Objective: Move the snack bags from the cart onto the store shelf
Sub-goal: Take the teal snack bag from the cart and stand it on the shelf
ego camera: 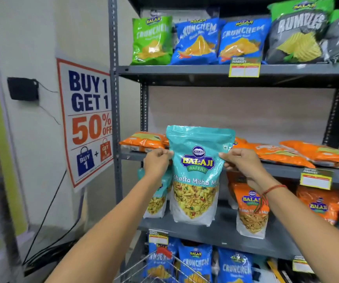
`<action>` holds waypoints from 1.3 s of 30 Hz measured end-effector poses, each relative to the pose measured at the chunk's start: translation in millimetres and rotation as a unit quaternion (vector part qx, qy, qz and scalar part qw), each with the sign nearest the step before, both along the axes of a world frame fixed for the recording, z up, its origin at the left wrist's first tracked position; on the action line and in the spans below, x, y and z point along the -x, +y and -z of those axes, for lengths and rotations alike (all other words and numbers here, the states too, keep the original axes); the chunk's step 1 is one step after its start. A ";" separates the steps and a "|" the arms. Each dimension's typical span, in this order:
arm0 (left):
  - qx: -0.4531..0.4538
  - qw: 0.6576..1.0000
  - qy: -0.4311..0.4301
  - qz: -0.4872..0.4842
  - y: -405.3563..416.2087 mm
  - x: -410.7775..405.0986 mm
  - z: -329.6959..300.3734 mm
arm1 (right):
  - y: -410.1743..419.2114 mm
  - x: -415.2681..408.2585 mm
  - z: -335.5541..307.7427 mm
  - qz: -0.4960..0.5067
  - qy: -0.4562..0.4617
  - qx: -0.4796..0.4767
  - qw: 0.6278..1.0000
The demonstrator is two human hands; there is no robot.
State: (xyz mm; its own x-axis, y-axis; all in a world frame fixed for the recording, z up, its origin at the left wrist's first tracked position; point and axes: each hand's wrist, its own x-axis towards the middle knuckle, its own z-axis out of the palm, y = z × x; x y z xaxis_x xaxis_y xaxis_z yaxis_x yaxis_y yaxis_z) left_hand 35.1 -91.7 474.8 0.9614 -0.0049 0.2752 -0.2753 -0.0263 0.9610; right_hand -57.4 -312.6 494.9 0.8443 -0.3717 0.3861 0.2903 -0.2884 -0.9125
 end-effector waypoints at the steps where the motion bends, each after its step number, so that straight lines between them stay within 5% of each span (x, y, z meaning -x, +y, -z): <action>1: -0.001 1.000 -0.002 0.007 -2.9 0.5 0.5 | -3.6 -0.4 2.0 0.003 0.002 -0.002 1.000; 24: -0.025 0.987 0.161 0.016 -126.9 -157.1 188.1 | -121.0 -167.7 181.8 0.088 0.150 -0.063 0.983; 39: -0.103 0.990 0.100 0.015 -184.0 -226.0 243.6 | -176.4 -229.8 254.3 0.087 0.154 -0.149 0.973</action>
State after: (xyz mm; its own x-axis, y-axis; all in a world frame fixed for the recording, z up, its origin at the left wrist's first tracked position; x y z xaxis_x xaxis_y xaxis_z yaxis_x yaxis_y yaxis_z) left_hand 261.1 -275.7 231.2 0.9950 -0.0713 0.0698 -0.0840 -0.2213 0.9716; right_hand 172.4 -489.0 240.6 0.8175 -0.5755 -0.0227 -0.0400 -0.0174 -0.9990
